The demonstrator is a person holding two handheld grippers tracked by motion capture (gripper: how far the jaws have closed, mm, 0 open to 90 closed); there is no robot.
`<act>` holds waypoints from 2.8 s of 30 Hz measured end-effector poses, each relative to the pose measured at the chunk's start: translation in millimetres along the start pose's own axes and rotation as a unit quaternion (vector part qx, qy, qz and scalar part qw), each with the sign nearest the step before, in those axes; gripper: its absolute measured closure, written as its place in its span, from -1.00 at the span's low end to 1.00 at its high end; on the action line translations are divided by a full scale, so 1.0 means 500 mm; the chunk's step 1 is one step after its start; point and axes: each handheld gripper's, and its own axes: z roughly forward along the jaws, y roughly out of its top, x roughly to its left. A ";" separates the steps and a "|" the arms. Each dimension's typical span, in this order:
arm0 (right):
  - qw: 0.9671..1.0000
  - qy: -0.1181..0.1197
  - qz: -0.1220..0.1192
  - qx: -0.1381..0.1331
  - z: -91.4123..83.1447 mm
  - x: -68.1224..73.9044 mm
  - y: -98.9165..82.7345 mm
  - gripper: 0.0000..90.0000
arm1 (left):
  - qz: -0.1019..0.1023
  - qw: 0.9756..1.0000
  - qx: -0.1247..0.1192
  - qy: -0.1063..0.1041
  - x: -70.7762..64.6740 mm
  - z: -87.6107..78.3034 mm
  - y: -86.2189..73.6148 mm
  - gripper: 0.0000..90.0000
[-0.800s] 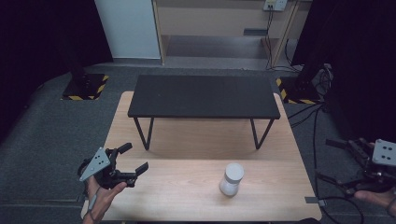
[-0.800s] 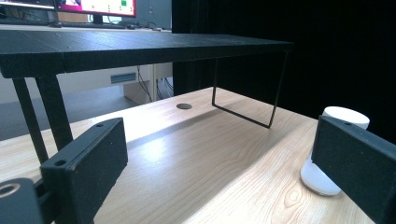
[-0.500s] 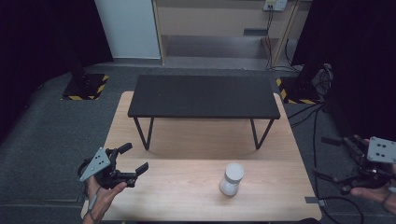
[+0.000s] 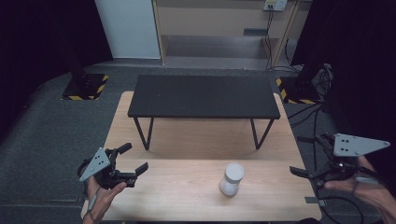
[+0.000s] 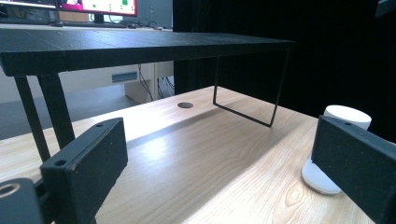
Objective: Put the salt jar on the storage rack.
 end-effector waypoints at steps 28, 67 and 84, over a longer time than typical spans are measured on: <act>0.994 0.100 -0.011 0.045 0.229 -0.040 -0.050 -0.91 | 0.001 1.000 0.001 0.000 0.000 -0.001 0.000 -0.95; 0.986 0.137 -0.022 0.097 0.354 -0.021 -0.070 -0.25 | 0.001 1.000 0.002 -0.001 0.003 0.000 0.001 -0.95; 0.996 0.073 -0.027 0.041 0.181 -0.041 0.196 -0.25 | 0.002 1.000 0.001 -0.003 0.002 0.001 0.001 -0.95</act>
